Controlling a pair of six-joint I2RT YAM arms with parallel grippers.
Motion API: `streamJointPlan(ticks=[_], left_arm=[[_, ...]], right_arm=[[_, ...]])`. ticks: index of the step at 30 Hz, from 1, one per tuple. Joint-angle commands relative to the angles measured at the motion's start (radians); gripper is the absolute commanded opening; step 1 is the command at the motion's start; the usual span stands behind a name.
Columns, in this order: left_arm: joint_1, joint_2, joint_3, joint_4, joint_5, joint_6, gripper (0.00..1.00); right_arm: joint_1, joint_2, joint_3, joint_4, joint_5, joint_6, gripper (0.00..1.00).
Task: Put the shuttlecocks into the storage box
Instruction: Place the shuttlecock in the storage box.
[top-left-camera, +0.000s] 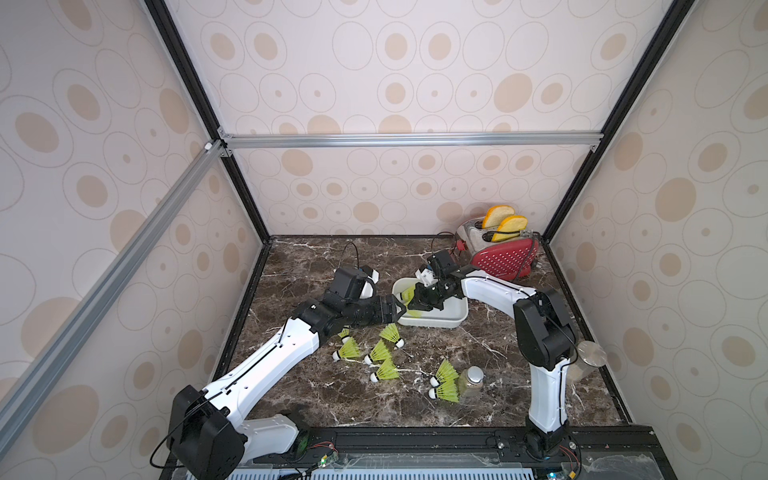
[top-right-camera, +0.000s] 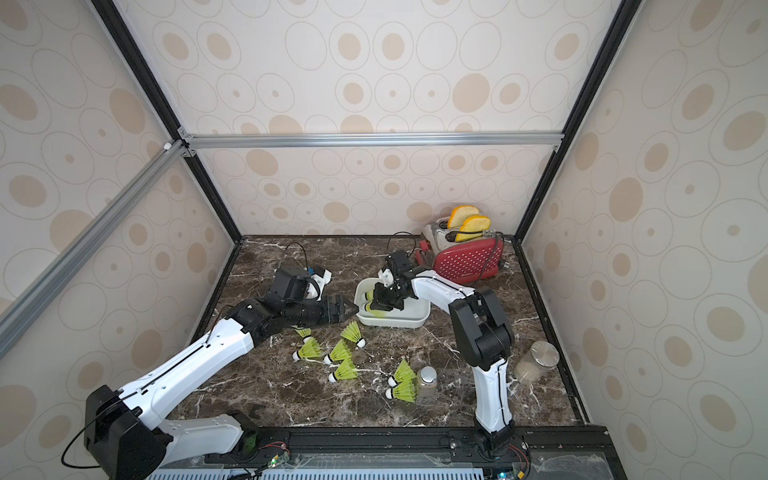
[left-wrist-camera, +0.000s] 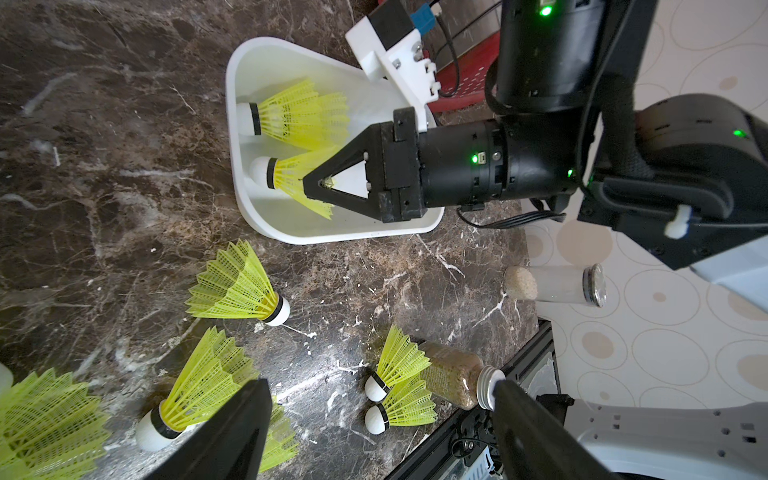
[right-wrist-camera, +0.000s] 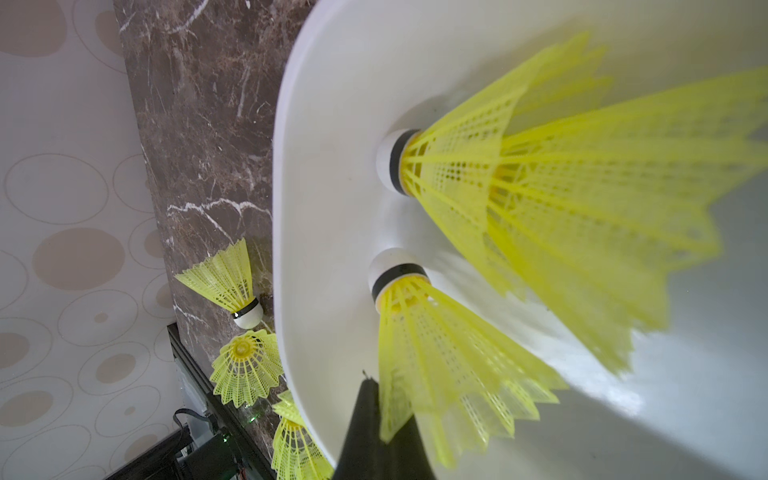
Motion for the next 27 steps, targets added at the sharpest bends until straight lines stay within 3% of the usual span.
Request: streamJointPlan(ticks=[1,20,27], left_arm=[[0.008,-0.014,0.0,0.019,0.014,-0.01,0.86],[0.008,-0.007,0.002,0.025,0.027,-0.014,0.86],[0.008,-0.007,-0.004,0.022,0.032,-0.016,0.86]], right_arm=[[-0.003,0.024,0.024,-0.001,-0.012,0.003,0.0],[-0.003,0.068,0.053,-0.005,-0.023,0.001,0.0],[-0.007,0.077,0.056,-0.014,-0.026,-0.003,0.06]])
